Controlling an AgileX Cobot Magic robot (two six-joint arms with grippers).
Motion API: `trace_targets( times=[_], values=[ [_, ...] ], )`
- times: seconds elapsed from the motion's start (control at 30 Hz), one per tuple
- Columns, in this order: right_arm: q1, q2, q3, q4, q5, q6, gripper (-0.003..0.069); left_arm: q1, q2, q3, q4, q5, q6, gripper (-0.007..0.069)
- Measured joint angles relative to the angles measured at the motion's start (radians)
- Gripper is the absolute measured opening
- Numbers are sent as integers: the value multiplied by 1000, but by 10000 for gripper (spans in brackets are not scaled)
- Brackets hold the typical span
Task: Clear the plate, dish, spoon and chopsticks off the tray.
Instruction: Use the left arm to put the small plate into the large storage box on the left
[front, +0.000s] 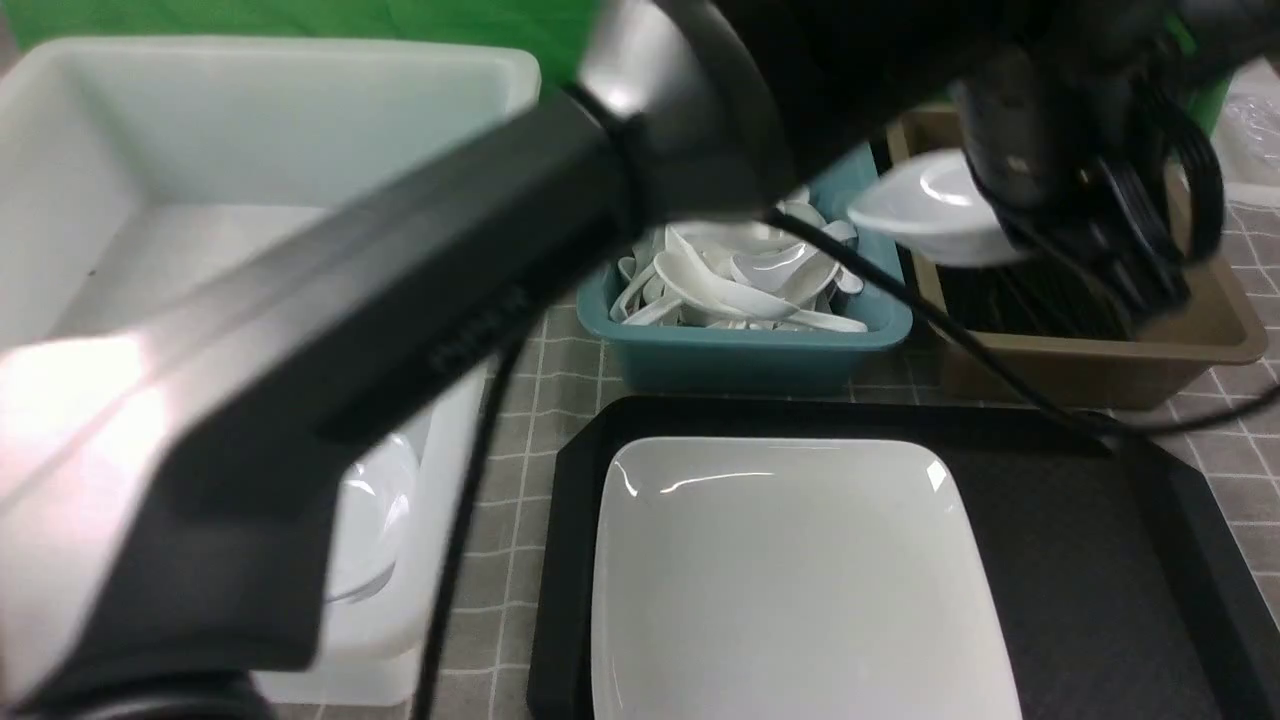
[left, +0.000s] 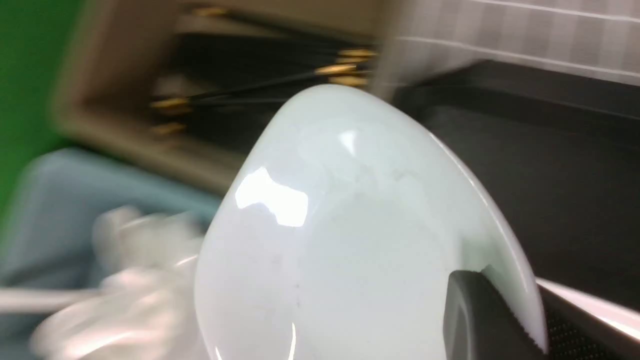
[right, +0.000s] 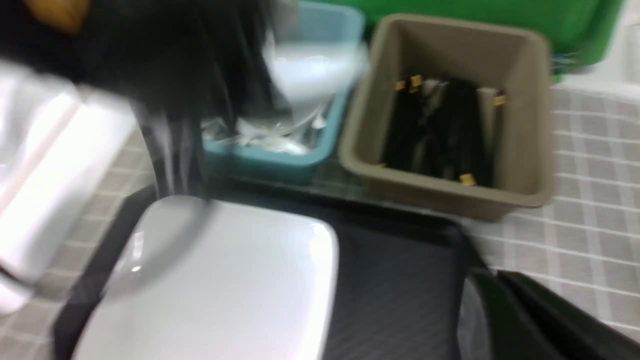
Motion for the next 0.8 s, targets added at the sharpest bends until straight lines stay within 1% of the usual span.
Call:
trace_targets(
  times=[0.1,0.13,0.2,0.27,0.4,0.53,0.57,0.67,0.7,0.73,0.77,0.8],
  values=[
    [0,37,0,40,-12,-6,29,39,-53,0,25,0,-28,26],
    [0,71,0,66,-16,-21,29,70,-88,0,24,1,-75,26],
    [0,126,-1,100,-17,-43,29,109,-137,12,4,2,-113,26],
    [0,188,-1,154,-17,-93,29,158,-197,54,-19,2,-130,26],
    [0,281,-1,251,-38,-174,29,240,-356,268,-25,3,-144,26],
    [0,343,-28,380,-89,-263,27,328,-511,565,-26,4,-145,26],
    [0,354,-38,408,-96,-284,27,342,-532,608,-28,5,-146,26],
    [0,403,-78,500,-106,-356,27,437,-638,834,-59,7,-146,26],
    [0,405,-80,505,-106,-360,27,449,-644,834,-61,7,-146,26],
    [0,431,-95,537,-108,-375,27,496,-682,938,-76,7,-146,26],
    [0,438,-97,541,-110,-375,27,496,-686,949,-76,7,-146,26],
    [0,455,-101,560,-118,-380,27,523,-702,1001,-80,2,-146,26]
  ],
)
